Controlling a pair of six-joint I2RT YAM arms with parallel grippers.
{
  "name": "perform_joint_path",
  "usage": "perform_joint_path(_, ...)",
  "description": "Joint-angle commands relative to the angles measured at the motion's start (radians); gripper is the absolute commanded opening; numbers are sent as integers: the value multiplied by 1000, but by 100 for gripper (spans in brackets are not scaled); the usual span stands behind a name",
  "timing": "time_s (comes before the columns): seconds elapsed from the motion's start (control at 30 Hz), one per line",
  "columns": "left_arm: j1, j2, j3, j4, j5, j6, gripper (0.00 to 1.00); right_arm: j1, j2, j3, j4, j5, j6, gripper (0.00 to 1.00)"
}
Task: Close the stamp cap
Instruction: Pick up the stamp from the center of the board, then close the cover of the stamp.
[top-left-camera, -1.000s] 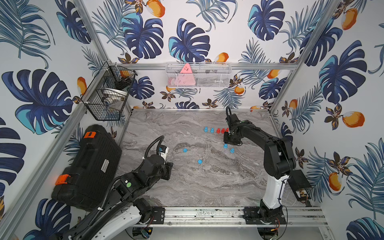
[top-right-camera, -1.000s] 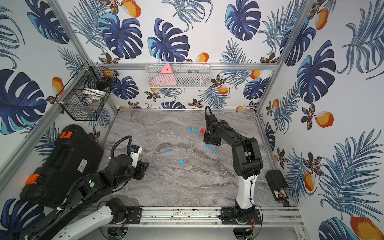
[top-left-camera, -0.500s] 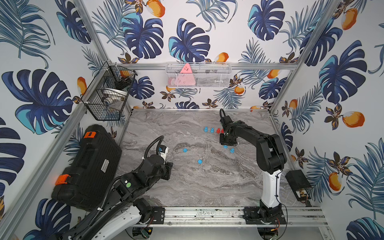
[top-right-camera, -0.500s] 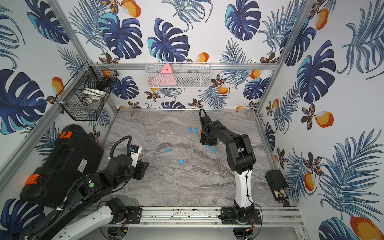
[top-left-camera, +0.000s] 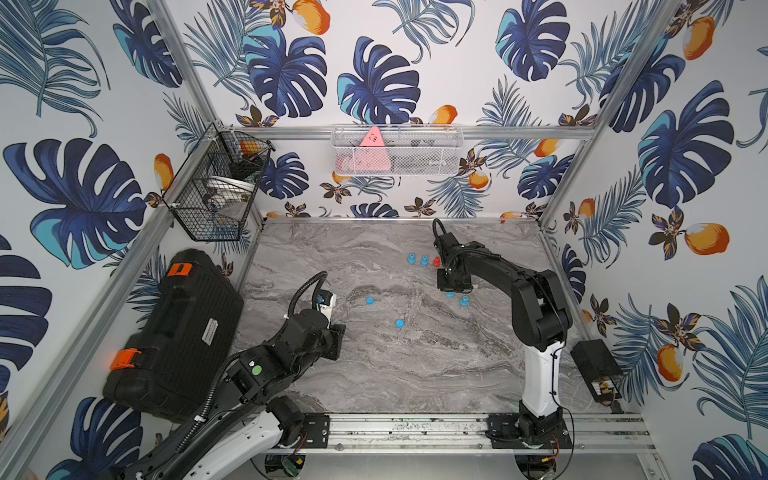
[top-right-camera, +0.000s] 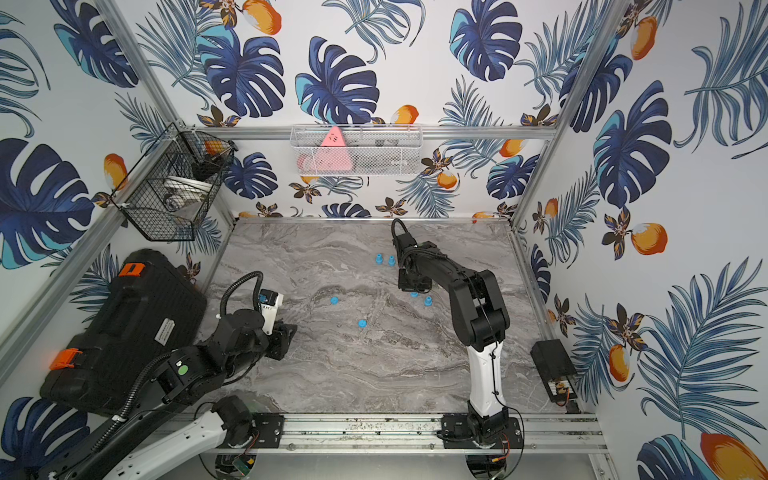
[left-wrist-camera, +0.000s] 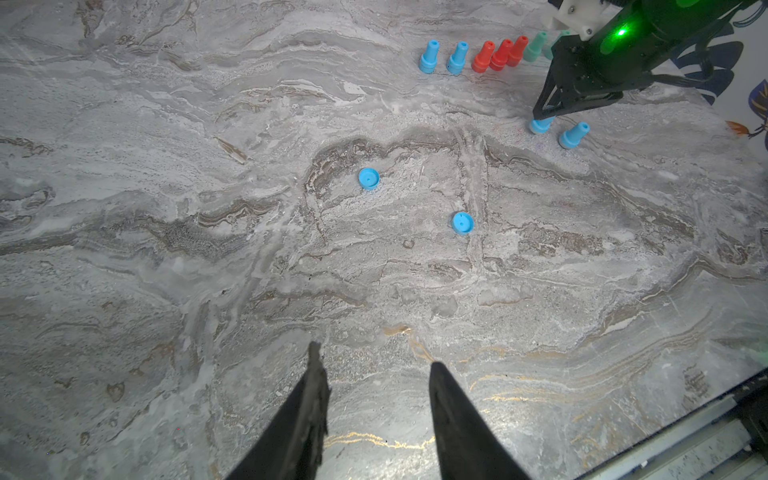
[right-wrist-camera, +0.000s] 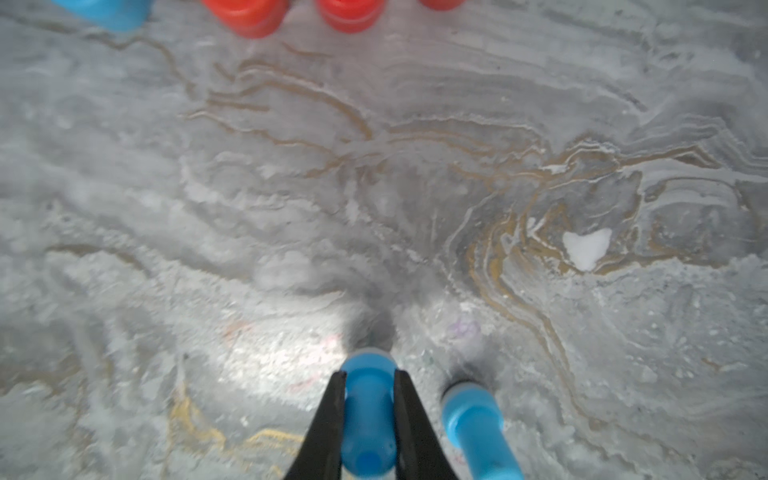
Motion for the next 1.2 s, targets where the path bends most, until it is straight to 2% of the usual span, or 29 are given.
perform_joint_path(0.0,3,0,4,16,-14,17,45,87,-29,33,-48,6,7,13)
perform_joint_path(0.2,5,-1,3,16,-14,15,45,248,-25,57,-47,-82,52,14)
perform_joint_path(0.5,8,0,3,16,-13,17,45,354,19,59,-26,-94,91,14)
perform_joint_path(1.17,14,-3,6,15,-13,16,45,403,21,22,-16,-70,119,14)
